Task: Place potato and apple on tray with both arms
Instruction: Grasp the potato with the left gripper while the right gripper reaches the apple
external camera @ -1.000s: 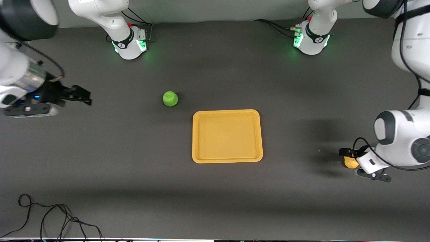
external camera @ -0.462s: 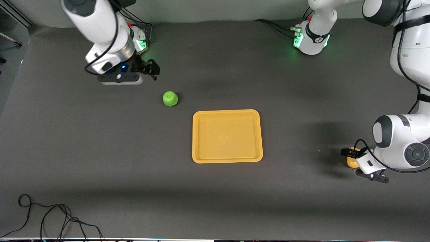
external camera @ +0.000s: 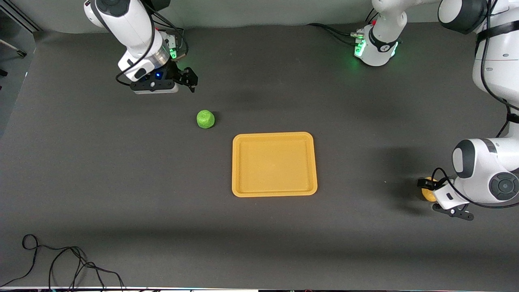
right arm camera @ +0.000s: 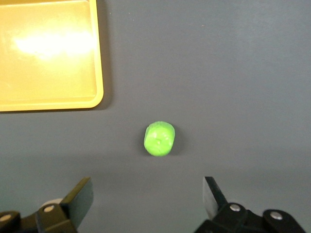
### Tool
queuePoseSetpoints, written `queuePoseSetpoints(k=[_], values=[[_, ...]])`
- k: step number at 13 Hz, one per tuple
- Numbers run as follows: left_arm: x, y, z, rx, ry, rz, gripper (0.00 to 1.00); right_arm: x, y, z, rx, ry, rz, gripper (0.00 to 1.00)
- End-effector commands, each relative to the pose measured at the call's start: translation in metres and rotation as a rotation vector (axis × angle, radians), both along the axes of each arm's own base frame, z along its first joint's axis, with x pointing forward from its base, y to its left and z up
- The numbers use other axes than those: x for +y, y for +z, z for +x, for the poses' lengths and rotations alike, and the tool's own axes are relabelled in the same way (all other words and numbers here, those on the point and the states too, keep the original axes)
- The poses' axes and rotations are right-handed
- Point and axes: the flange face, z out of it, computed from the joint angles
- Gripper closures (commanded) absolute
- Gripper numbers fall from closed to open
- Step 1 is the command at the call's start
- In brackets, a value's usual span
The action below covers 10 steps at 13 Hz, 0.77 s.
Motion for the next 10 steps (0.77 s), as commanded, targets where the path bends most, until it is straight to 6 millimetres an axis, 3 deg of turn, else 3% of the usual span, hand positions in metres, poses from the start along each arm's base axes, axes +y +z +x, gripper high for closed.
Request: queuePoseSetpoints(k=[1,2,4,6,8,10], values=[[0.002,0.013,0.003,-0.004,-0.009,0.003,0.94,-0.002,-0.07,-0.009,-0.042,-0.005,0.008,0.0],[0.001,0.023,0.004,0.005,0.009,-0.012,0.95,0.003,-0.096,-0.005,-0.041,-0.003,0.003,0.0],[-0.018,0.047,0.009,0.029,0.082,-0.116,0.95,0.019,-0.14,-0.004,-0.031,0.01,-0.012,0.0],[-0.063,0.082,0.005,0.053,0.149,-0.171,0.95,0.021,-0.172,-0.001,-0.027,0.004,-0.021,0.0],[-0.145,0.095,-0.005,0.118,0.219,-0.128,0.94,0.021,-0.195,-0.003,-0.018,0.008,-0.033,0.0],[-0.235,0.097,-0.017,0.136,0.295,-0.132,0.91,0.018,-0.216,-0.012,-0.017,0.014,-0.036,0.0]])
